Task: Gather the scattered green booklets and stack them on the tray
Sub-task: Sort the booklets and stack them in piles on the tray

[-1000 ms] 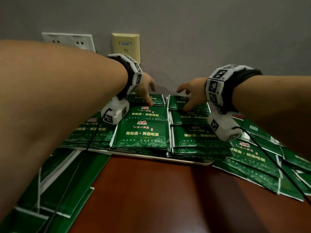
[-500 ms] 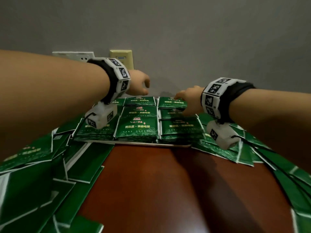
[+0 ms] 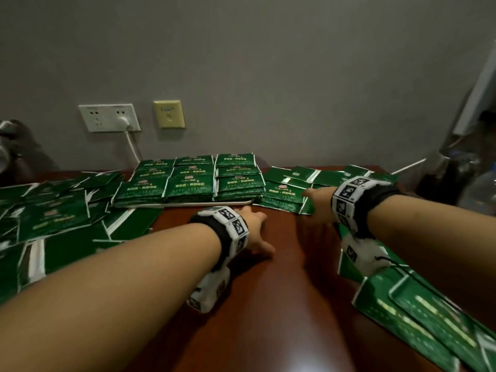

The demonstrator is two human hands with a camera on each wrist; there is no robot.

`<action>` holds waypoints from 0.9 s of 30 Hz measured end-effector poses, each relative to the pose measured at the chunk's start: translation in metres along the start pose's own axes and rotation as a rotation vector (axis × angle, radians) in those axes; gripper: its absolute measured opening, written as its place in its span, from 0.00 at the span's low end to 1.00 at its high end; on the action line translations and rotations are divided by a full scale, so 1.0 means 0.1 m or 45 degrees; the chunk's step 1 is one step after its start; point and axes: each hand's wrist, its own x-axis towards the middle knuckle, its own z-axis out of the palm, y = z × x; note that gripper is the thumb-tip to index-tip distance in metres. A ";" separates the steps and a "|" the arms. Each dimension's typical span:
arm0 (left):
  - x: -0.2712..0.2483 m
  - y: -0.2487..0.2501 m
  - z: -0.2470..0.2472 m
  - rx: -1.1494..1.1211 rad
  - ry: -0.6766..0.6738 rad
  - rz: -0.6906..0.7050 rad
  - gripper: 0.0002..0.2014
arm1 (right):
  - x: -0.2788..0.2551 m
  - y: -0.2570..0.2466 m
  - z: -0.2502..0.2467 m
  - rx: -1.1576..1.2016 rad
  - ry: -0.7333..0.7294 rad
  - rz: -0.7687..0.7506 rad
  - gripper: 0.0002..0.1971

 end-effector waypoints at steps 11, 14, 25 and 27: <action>0.13 0.01 0.20 -0.053 -0.078 -0.134 0.52 | 0.19 -0.24 0.17 0.028 -0.034 -0.055 0.34; 0.16 0.00 0.20 -0.054 -0.070 -0.136 0.52 | 0.19 -0.20 0.15 -0.020 -0.035 -0.081 0.33; 0.04 0.02 0.25 -0.172 -0.037 -0.202 0.49 | -0.25 -0.25 0.19 0.002 -0.004 -0.131 0.29; 0.01 0.05 0.29 -0.230 0.026 -0.261 0.50 | -0.37 -0.31 0.22 0.009 0.000 -0.155 0.28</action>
